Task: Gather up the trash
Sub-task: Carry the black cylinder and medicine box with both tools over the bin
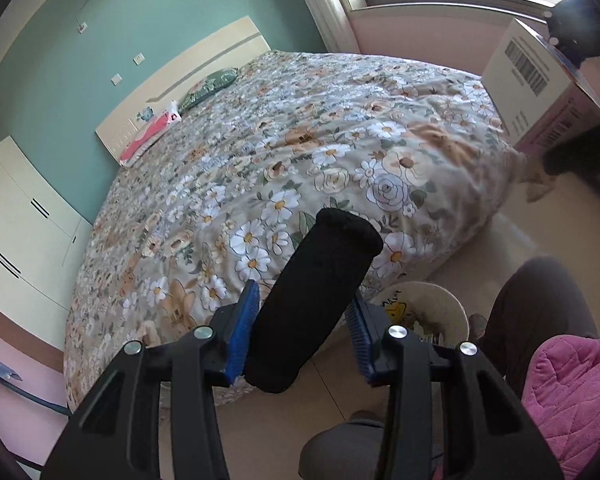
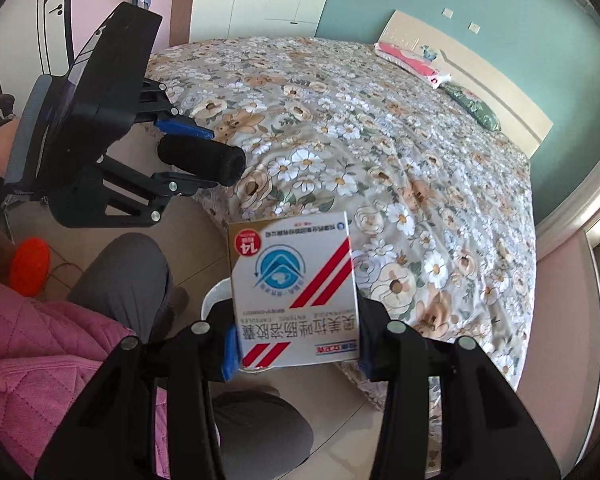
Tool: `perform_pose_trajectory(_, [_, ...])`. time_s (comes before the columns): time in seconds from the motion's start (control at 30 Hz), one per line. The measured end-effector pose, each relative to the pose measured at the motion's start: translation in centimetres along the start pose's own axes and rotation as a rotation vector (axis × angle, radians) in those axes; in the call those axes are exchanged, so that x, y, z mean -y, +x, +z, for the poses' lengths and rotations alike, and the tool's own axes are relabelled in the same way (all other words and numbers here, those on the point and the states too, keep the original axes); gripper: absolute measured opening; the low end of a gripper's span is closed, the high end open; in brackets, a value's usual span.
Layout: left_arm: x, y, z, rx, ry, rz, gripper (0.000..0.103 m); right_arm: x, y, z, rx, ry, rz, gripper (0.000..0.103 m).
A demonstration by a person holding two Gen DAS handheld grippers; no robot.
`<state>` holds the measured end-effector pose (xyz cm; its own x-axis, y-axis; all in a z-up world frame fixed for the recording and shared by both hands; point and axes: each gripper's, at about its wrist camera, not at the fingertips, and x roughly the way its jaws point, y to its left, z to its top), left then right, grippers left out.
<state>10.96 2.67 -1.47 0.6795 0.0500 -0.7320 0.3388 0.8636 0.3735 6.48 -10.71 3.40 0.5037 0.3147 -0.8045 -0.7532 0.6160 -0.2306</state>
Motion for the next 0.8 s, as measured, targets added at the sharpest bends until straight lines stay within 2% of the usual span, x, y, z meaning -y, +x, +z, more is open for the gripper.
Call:
perform_pose_trajectory(0.7, [7.4,18.1,-8.3,-0.327,-0.055,-0.184,0.045,-1.5,22.4,-9.2,-0.28,0.159,0.213,0.045])
perform_pose_trajectory(0.8, [8.5,20.7,-9.3,-0.368,-0.053,-0.192,0.045,-2.0,25.4,-10.6,-0.317,0.157,0.199,0.045])
